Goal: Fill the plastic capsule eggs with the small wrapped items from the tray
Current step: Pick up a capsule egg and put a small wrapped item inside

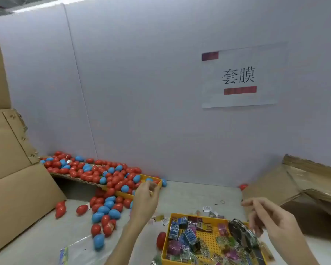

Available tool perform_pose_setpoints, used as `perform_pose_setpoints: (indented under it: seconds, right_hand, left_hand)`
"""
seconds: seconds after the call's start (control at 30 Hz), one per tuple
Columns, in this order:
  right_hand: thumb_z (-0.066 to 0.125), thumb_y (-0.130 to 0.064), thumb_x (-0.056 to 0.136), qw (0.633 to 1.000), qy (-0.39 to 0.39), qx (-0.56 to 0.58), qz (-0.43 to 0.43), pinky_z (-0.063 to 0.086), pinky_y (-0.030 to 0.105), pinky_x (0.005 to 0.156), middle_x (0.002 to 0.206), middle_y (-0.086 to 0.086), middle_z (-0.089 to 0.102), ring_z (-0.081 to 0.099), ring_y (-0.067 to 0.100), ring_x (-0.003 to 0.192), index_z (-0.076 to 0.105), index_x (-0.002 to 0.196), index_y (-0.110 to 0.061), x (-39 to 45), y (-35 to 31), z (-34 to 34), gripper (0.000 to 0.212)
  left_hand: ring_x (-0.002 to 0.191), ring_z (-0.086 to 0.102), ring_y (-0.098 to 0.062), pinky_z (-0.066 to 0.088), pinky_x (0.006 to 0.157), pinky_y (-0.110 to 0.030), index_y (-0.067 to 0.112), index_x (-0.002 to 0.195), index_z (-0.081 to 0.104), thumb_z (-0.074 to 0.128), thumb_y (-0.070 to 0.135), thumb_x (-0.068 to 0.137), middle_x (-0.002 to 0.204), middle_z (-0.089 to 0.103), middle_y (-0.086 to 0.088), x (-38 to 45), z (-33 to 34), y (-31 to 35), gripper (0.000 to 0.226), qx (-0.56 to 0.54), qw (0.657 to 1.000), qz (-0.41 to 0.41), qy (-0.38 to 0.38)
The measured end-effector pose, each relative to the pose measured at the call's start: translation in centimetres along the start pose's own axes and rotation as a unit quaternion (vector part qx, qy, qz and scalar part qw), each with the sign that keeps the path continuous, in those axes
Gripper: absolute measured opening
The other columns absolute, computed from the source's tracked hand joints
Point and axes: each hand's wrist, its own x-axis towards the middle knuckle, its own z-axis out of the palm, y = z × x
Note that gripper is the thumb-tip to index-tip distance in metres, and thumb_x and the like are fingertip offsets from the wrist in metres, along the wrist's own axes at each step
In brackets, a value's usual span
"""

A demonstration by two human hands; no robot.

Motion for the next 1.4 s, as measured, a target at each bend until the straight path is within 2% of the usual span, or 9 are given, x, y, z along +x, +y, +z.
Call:
perform_pose_setpoints:
  seconds: [0.13,0.27,0.47,0.67,0.87,1.03,1.13,1.3,1.4]
  right_hand:
    - [0.052,-0.028,0.095,0.998,0.005,-0.058,-0.014,0.04,0.031,0.046,0.056,0.02,0.057,0.043,0.036,0.044,0.076,0.094,-0.022,1.1,3.1,0.0,0.026]
    - [0.053,-0.038,0.093,0.996,-0.005,-0.088,-0.032,0.043,0.025,0.045,0.055,0.016,0.059,0.048,0.025,0.042,0.076,0.1,-0.023,1.1,4.6,0.2,0.028]
    - [0.053,-0.037,0.092,0.995,-0.037,-0.094,-0.015,0.045,0.021,0.046,0.057,0.015,0.059,0.051,0.02,0.041,0.075,0.096,-0.027,0.7,5.1,0.9,0.024]
    - [0.05,-0.029,0.094,0.997,-0.04,-0.069,0.0,0.045,0.021,0.046,0.057,0.017,0.058,0.049,0.017,0.042,0.074,0.089,-0.031,0.6,4.1,0.7,0.025]
    - [0.049,-0.032,0.096,0.996,-0.041,-0.078,0.003,0.047,0.022,0.047,0.059,0.016,0.059,0.049,0.019,0.043,0.073,0.09,-0.034,0.5,4.0,0.7,0.025]
    - [0.048,-0.033,0.098,0.995,-0.027,-0.092,0.008,0.055,0.042,0.048,0.062,0.013,0.06,0.049,0.022,0.042,0.071,0.1,-0.021,0.5,3.4,0.8,0.026]
    - [0.047,-0.025,0.104,0.992,-0.025,-0.126,0.001,0.051,0.036,0.045,0.063,0.009,0.063,0.051,0.021,0.041,0.069,0.103,-0.018,0.8,3.1,0.7,0.023]
    - [0.051,-0.016,0.105,0.982,-0.06,-0.18,0.003,0.056,0.043,0.058,0.073,0.003,0.068,0.056,0.016,0.05,0.068,0.108,-0.027,-0.2,3.9,0.7,0.021]
    - [0.056,-0.016,0.102,0.974,-0.071,-0.215,-0.029,0.057,0.03,0.061,0.081,-0.008,0.069,0.063,0.016,0.061,0.064,0.113,-0.038,-1.0,4.2,1.1,0.026]
  left_hand:
    - [0.115,0.05,-0.029,0.044,0.099,-0.04,0.005,0.122,0.064,0.06,0.021,0.099,0.124,0.059,-0.012,4.7,0.4,-4.4,0.027,0.211,0.973,0.009,0.092]
    - [0.118,0.051,-0.028,0.041,0.099,-0.035,0.008,0.129,0.059,0.05,0.024,0.102,0.128,0.059,-0.012,7.5,0.2,-7.9,0.033,0.341,0.935,-0.02,0.089]
    - [0.098,0.057,-0.032,0.048,0.082,-0.041,0.0,0.104,0.066,0.054,0.004,0.095,0.106,0.067,-0.017,8.7,0.9,-9.3,0.015,0.328,0.939,-0.053,0.089]
    - [0.08,0.064,-0.034,0.049,0.077,-0.045,0.001,0.088,0.071,0.075,0.0,0.085,0.085,0.072,-0.016,7.3,1.0,-8.0,0.004,0.385,0.908,0.111,0.122]
    - [0.078,0.067,-0.037,0.055,0.073,-0.046,0.0,0.094,0.073,0.08,0.002,0.083,0.089,0.071,-0.014,4.6,1.5,-4.0,0.013,0.306,0.92,0.219,0.109]
    - [0.089,0.066,-0.031,0.056,0.075,-0.041,0.0,0.11,0.07,0.065,0.009,0.098,0.105,0.069,-0.012,0.9,3.2,-0.1,0.016,0.16,0.964,0.207,0.052]
    - [0.096,0.063,-0.018,0.056,0.084,-0.035,0.007,0.12,0.067,0.061,0.016,0.101,0.112,0.064,-0.002,-2.5,4.9,2.1,0.022,0.025,0.981,0.191,0.009]
    - [0.103,0.064,-0.009,0.057,0.09,-0.028,0.022,0.12,0.069,0.069,0.018,0.096,0.113,0.061,0.005,-6.5,5.8,5.5,0.024,-0.111,0.975,0.178,-0.079]
    - [0.107,0.065,-0.008,0.057,0.091,-0.023,0.025,0.118,0.071,0.075,0.02,0.092,0.115,0.063,0.007,-7.4,4.8,7.1,0.027,-0.15,0.969,0.169,-0.101]
